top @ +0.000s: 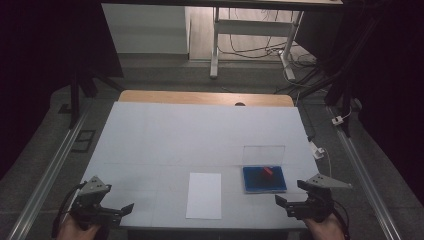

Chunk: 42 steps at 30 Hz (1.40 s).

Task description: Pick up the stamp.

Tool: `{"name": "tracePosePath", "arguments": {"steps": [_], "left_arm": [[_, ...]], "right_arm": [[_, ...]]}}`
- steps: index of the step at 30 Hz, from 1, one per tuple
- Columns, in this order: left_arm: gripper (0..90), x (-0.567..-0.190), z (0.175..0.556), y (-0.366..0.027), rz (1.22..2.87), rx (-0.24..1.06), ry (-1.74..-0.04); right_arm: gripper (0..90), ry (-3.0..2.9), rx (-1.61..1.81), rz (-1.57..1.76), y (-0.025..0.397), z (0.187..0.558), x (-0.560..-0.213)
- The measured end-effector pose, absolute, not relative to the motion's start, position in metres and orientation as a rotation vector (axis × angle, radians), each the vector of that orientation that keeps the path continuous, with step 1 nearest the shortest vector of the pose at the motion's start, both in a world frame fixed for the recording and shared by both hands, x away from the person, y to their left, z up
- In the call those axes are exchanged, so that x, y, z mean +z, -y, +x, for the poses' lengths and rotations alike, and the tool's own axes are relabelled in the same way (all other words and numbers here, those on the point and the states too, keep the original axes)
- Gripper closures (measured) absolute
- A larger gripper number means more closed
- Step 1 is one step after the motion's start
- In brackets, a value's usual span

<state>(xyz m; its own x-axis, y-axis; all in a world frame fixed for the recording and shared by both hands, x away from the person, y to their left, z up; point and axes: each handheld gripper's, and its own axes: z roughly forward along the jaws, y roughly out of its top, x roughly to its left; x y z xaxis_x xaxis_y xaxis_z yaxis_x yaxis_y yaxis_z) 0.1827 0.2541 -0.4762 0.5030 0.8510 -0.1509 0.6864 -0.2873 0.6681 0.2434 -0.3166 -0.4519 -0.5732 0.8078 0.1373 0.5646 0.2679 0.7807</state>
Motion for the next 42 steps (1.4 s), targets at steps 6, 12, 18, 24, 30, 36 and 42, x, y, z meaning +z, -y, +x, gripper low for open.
{"name": "tracePosePath", "arguments": {"steps": [6,12,18,24,30,36,42], "left_arm": [[0.0,-0.476,0.184,-0.253,2.054,0.318,-1.250],[0.0,-0.476,0.184,-0.253,2.051,0.305,-1.258],[0.0,-0.477,0.185,-0.254,2.052,0.295,-1.259],[0.0,-0.477,0.185,-0.253,2.056,0.288,-1.258],[0.0,-0.477,0.186,-0.253,2.059,0.282,-1.259],[0.0,-0.477,0.186,-0.253,2.063,0.281,-1.258],[0.0,-0.477,0.186,-0.253,2.064,0.280,-1.259]], "right_arm": [[0.0,-2.269,1.190,1.239,0.314,0.250,-0.452],[0.0,-2.290,1.150,1.203,0.309,0.257,-0.454],[0.0,-2.344,1.129,1.203,0.300,0.265,-0.455],[0.0,-2.341,1.100,1.205,0.296,0.275,-0.458],[0.0,-2.347,1.072,1.207,0.293,0.286,-0.461],[0.0,-2.374,1.034,1.182,0.289,0.296,-0.463],[0.0,-2.389,1.004,1.167,0.285,0.309,-0.467]]}}
